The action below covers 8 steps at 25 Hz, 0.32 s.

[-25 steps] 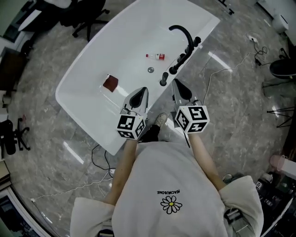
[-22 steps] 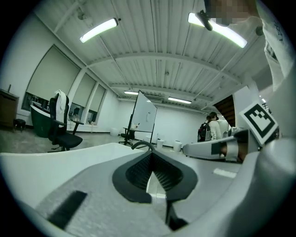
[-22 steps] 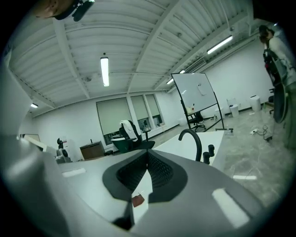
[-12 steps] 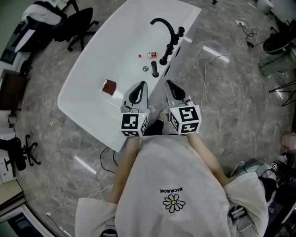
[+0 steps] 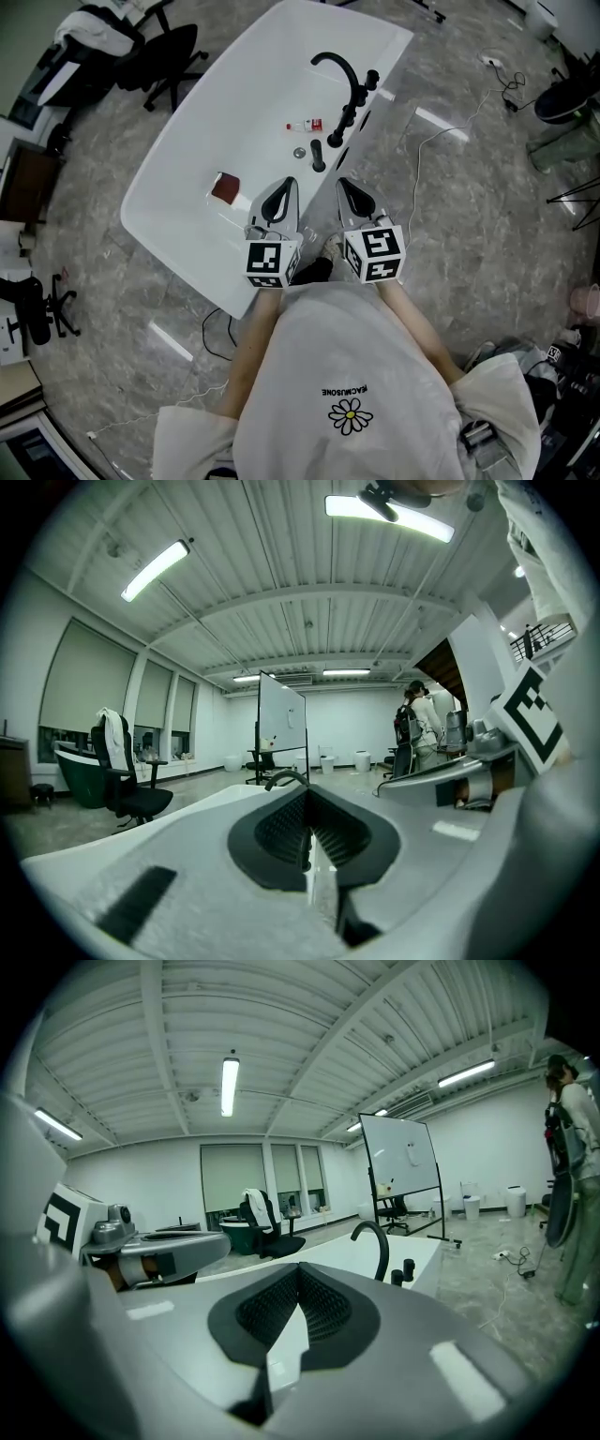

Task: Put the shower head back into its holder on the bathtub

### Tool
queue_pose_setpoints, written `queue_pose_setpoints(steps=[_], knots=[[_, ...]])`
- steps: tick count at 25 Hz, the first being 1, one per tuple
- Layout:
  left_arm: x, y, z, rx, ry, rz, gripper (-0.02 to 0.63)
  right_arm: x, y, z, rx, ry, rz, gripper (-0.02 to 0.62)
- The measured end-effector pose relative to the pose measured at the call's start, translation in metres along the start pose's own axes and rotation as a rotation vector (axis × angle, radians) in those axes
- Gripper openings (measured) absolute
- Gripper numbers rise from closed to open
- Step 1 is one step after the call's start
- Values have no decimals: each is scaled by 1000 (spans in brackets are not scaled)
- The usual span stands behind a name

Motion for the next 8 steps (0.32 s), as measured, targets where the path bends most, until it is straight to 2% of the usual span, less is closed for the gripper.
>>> queue_pose_setpoints(steps=[8], knots=[[13,4,2,-3,6,22,0,14,2,-1,1,-21,23,5]])
Point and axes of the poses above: the fingertips, and each gripper's own axes: x forward along the fingers, z to its left, y out of its underside, the point moved 3 cm from there along -x, backward along the fingers, and after that the axes turned 6 degrees about x, right-handed, at the moved point
